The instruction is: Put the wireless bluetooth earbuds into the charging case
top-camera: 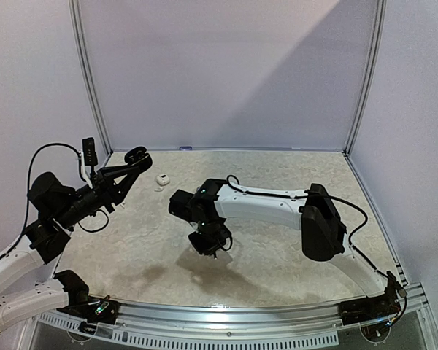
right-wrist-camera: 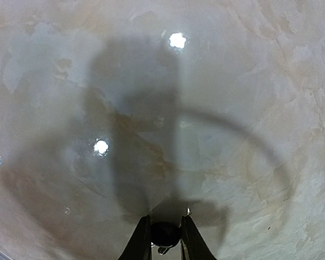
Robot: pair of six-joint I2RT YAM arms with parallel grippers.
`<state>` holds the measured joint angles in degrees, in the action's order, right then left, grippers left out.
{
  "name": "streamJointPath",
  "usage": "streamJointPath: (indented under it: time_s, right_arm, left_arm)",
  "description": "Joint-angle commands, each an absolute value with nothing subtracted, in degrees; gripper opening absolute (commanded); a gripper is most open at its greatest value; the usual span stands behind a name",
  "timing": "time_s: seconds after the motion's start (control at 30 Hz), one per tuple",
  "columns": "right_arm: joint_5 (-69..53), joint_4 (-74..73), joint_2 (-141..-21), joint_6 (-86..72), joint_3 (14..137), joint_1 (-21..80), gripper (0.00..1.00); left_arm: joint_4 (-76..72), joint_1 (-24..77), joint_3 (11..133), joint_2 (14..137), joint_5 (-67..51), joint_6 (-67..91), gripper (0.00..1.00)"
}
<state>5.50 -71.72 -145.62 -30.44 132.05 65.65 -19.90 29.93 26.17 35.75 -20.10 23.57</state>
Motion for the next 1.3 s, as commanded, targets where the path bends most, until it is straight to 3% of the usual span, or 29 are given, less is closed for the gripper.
streamJointPath:
  time_s: [0.0,0.4,0.63,0.87,1.03,1.27]
  right_arm:
    - [5.89,-71.42,-147.05,-29.36,133.42,66.18,0.14]
    - [6.62,-66.47,-139.5,-27.17,131.28,64.89,0.0]
    - [12.0,-48.53,-121.69,-17.8,123.11,64.49,0.0]
    - [13.69,-18.53,-104.94,-9.29,108.46,66.01,0.0]
    - [6.18,-2.7,-101.86,-4.94,104.67,67.12,0.0]
    - [-4.41,3.62,-105.12,2.9,105.45,69.06,0.0]
  left_arm:
    - [-20.53,29.27,25.58,35.69,-20.29,22.75,0.0]
    - [-20.47,29.36,25.76,35.51,-21.79,20.64,0.0]
    - [-21.38,29.61,26.57,35.33,-26.49,15.56,0.0]
    - [-20.93,29.79,27.73,35.33,-27.41,11.9,0.0]
    - [-20.83,29.88,28.38,35.83,-28.56,10.95,0.0]
    - [-21.98,29.97,28.81,36.78,-28.48,8.05,0.0]
